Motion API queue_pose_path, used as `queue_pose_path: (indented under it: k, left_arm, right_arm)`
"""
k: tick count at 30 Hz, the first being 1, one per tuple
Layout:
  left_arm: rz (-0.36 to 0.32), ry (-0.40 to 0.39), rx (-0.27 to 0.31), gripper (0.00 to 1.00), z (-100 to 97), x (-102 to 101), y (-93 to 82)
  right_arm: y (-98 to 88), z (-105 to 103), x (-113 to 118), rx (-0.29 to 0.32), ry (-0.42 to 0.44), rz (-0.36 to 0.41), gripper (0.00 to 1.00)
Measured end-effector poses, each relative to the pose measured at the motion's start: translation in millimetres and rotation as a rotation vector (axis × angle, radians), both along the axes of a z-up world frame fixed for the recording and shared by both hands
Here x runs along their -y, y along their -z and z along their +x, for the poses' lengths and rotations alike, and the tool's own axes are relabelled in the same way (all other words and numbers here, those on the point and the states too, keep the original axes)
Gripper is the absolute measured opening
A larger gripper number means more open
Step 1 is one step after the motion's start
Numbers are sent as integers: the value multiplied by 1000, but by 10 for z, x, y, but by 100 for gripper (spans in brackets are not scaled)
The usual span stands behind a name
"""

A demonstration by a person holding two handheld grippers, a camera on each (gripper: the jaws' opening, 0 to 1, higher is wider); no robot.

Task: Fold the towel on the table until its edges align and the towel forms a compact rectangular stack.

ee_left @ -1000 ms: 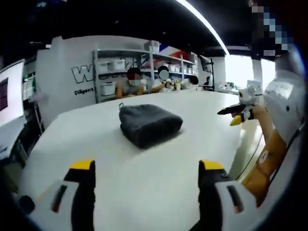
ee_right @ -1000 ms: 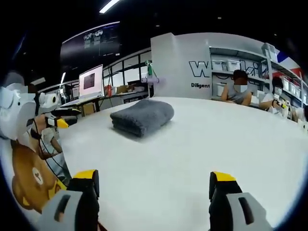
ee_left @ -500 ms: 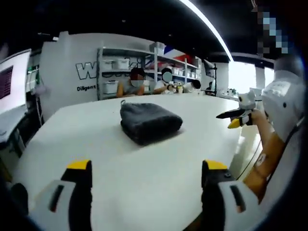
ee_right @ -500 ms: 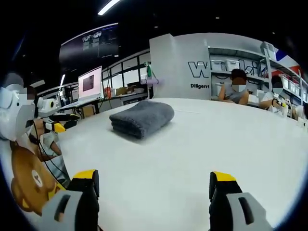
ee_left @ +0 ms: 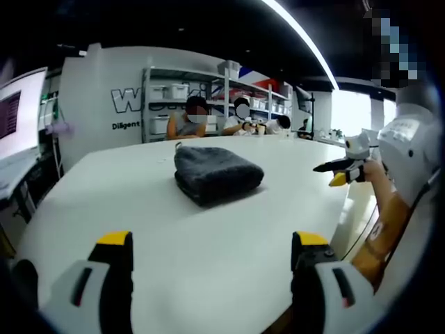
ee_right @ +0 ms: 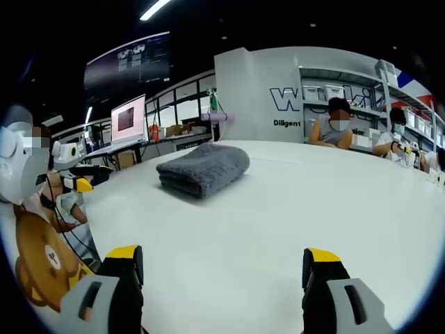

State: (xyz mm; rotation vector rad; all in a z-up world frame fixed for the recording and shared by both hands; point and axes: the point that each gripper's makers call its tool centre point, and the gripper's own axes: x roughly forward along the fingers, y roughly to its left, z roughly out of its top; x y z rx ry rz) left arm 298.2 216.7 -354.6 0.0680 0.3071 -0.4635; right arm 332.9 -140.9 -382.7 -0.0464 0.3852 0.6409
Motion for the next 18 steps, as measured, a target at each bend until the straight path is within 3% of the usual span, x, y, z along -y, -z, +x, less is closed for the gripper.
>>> queue_pose_path:
  k: [18]
  left_arm:
    - [29,-16,-4,99,73,38,-15]
  right_arm:
    - [-18,-10,28,11,-4,16,99]
